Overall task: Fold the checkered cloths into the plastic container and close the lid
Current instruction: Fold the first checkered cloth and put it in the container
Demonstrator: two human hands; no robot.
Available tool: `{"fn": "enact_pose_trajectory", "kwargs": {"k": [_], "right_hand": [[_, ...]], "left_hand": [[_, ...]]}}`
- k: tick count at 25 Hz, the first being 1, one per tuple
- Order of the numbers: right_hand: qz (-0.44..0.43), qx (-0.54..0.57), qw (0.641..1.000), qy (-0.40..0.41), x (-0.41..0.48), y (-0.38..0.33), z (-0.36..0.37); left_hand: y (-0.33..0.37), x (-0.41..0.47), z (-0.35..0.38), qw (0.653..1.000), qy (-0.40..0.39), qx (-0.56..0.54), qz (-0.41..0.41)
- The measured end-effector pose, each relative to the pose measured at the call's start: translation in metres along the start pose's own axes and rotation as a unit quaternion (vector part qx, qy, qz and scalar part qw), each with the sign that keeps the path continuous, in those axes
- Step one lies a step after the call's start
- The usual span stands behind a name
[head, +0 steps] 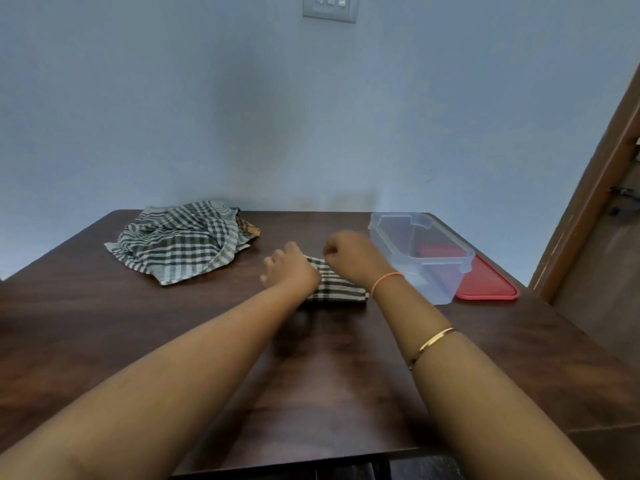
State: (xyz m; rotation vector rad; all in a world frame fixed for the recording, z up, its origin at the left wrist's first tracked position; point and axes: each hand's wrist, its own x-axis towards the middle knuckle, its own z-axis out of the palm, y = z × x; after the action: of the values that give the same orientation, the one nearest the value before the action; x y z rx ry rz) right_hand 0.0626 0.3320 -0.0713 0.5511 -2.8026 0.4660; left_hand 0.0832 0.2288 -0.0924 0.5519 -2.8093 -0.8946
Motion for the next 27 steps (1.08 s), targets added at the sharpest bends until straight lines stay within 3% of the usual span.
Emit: {"fn": "enact_pose_trajectory", "kwargs": {"k": [2,4,6,9,11,13,18,22,25,27], "right_hand": [[0.014,-0.038,0.996,-0.075,-0.002,-0.001,0.018],[0.031,-0.037,0.995,-0.091,-0.003,-0.001,0.027],[0.045,-0.016,0.996,-0.079,-0.004,-0.001,0.028],[0.052,-0.007,0.995,-0.08,-0.003,0.0,0.029],[0.056,-0.006,0.995,-0.087,-0.003,0.001,0.028],[0.056,-0.001,0.994,-0.091,-0.003,0.001,0.023],[0.011,0.174,0.983,-0.054,0.003,0.0,-0.005],[0.017,0.234,0.969,0.074,0.003,0.004,-0.034],[0.025,0.276,0.941,0.196,0.003,0.014,-0.057],[0.051,0.321,0.906,0.271,0.003,0.03,-0.074]], "left_hand": [[-0.014,0.006,-0.002,0.997,-0.043,0.015,-0.057],[-0.021,0.012,-0.003,0.994,-0.064,-0.005,-0.083],[-0.019,0.016,-0.004,0.983,-0.096,-0.118,-0.104],[-0.011,0.013,-0.014,0.928,-0.177,-0.306,-0.118],[-0.009,0.005,-0.023,0.903,-0.231,-0.337,-0.13],[-0.007,0.002,-0.028,0.896,-0.235,-0.356,-0.123],[0.01,0.004,-0.043,0.931,-0.128,-0.339,0.039],[0.032,0.003,-0.054,0.958,0.031,-0.215,0.184],[0.051,-0.008,-0.055,0.933,0.16,-0.217,0.237],[0.061,-0.012,-0.045,0.914,0.164,-0.274,0.248]]}}
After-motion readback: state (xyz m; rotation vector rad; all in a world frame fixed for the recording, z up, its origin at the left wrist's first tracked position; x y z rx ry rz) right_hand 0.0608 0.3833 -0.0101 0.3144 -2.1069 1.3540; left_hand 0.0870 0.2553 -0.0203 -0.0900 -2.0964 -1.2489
